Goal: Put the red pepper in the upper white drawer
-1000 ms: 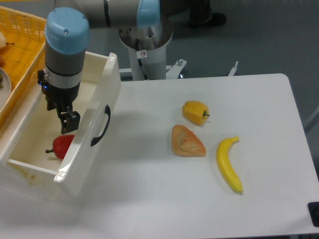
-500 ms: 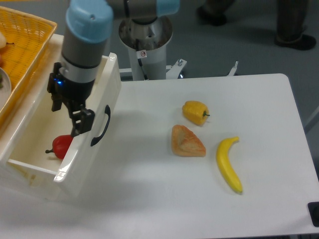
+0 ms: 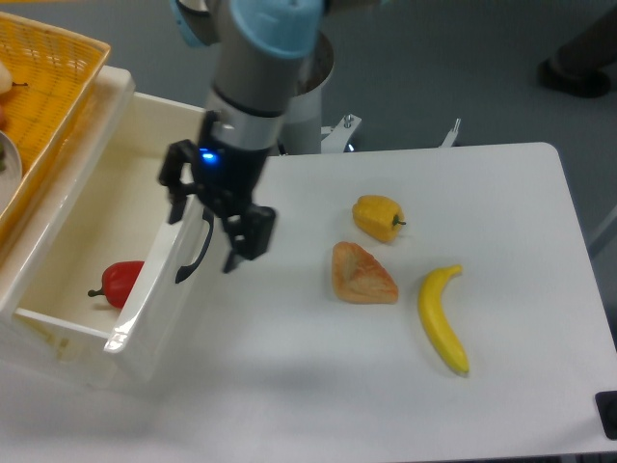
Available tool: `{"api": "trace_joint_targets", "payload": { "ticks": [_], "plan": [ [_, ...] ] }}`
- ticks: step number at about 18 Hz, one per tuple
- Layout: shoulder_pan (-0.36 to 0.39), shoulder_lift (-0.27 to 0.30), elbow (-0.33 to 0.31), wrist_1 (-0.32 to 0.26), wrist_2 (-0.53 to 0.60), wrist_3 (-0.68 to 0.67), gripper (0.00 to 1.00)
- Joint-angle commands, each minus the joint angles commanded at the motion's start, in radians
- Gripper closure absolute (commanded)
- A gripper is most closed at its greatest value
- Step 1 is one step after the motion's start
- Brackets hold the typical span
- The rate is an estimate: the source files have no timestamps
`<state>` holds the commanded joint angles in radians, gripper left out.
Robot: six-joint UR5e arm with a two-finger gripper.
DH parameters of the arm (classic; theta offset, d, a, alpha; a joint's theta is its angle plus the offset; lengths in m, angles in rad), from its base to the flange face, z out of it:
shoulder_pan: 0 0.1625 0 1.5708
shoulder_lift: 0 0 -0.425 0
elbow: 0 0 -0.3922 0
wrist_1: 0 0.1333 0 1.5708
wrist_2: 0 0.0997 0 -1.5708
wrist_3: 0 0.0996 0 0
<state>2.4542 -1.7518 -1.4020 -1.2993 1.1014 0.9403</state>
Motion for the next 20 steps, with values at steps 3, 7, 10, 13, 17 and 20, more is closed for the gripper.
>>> {"api": "trace_joint_targets", "payload": {
  "ticks": [3,7,10,13,17,20],
  "plan": [
    [0.063,-0.012,-0.006,0.005,0.008,-0.003,0.00],
    [0.108,-0.044,-0.009,0.005,0.069,-0.043,0.00],
    [0.124,-0.061,-0.017,0.008,0.205,-0.061,0.00],
    [0.127,-0.103,-0.020,0.047,0.300,-0.051,0.00],
    [0.137,-0.172,-0.055,0.090,0.423,0.118,0.00],
    [0.152,-0.216,-0.054,0.109,0.506,0.213,0.00]
  ]
}}
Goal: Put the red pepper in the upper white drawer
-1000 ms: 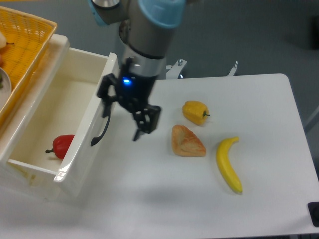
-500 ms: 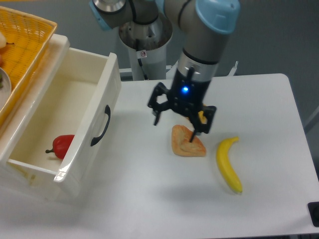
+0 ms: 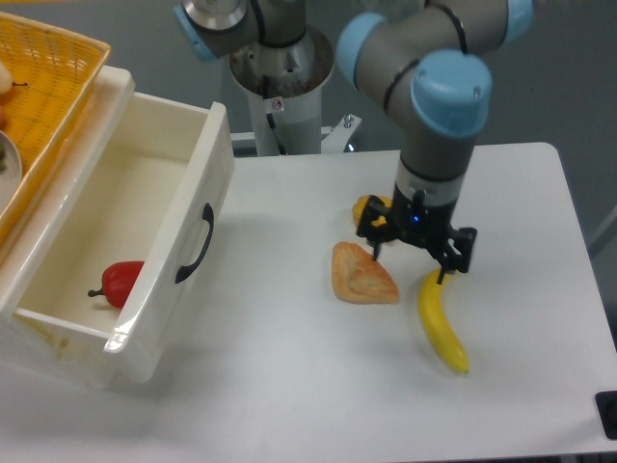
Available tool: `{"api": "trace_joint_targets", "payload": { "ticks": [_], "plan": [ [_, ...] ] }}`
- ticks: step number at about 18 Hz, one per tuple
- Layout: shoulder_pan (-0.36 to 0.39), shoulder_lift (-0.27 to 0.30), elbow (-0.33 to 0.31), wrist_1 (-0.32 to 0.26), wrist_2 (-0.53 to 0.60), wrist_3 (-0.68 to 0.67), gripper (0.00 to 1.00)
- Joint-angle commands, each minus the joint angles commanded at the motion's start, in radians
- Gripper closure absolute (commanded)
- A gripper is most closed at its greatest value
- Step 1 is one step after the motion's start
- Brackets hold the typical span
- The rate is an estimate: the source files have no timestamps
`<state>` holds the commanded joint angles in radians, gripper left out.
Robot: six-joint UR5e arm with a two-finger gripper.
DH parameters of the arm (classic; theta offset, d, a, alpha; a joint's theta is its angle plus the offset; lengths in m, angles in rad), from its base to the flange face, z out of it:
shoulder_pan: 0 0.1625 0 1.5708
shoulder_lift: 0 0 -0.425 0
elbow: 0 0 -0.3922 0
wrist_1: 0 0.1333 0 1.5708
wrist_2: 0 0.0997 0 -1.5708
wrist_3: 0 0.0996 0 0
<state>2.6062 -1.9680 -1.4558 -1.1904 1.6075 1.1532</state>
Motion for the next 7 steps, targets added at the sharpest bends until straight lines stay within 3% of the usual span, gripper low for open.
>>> {"api": "trace_joint_targets", "payload": {
  "ticks": [3,7],
  "plan": [
    [0.000,-0.047,0.002,-0.003,0.003,0.157,0.00],
    [0.000,-0.118,0.021,0.020,0.002,0.175,0.00]
  ]
}}
